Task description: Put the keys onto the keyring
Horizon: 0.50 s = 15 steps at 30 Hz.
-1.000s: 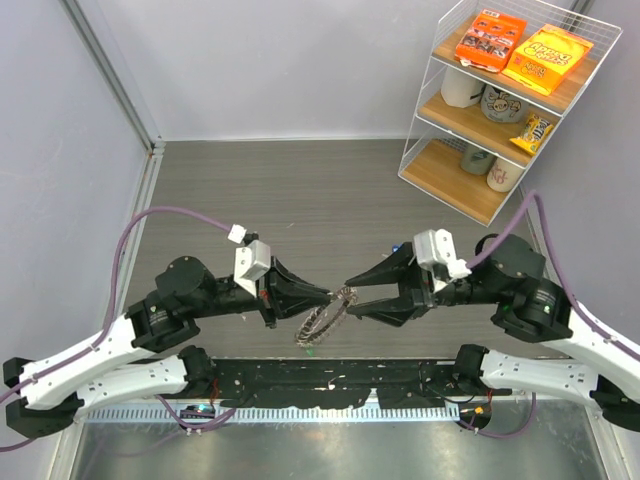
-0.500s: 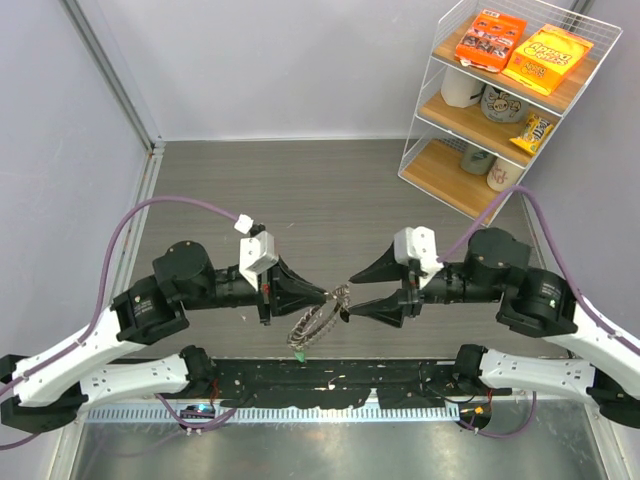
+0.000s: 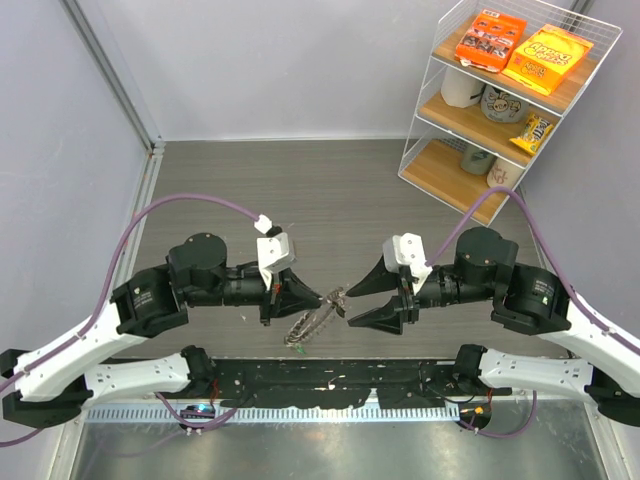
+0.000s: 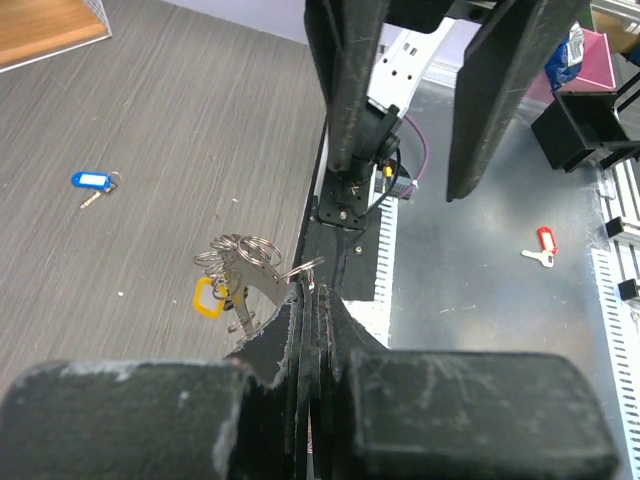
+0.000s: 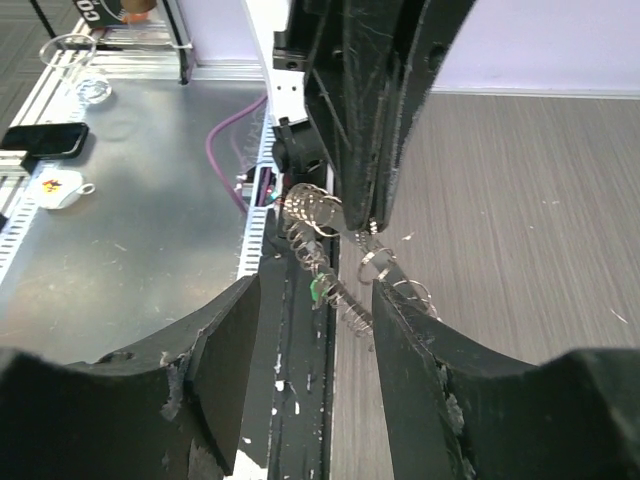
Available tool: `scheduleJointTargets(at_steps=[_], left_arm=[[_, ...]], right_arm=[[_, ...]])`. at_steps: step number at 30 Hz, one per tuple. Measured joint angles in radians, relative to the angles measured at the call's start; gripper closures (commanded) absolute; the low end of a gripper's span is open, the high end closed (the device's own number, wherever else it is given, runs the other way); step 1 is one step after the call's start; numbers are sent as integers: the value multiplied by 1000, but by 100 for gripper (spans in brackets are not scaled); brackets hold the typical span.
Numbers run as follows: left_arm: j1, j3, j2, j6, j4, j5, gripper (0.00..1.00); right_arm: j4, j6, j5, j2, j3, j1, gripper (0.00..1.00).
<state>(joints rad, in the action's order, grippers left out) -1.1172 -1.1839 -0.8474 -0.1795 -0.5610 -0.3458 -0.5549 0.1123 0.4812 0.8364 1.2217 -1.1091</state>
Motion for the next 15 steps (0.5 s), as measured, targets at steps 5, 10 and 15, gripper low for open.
scheduleJointTargets(at_steps=[5, 10, 15], left_arm=[[0, -29, -14, 1, -39, 24, 100], [0, -40, -14, 1, -46, 45, 100], [0, -41, -14, 0, -52, 72, 100]], right_arm=[[8, -27, 51, 9, 2, 0, 45], [34, -61, 79, 29, -5, -2, 44], [68, -85, 87, 41, -21, -15, 44]])
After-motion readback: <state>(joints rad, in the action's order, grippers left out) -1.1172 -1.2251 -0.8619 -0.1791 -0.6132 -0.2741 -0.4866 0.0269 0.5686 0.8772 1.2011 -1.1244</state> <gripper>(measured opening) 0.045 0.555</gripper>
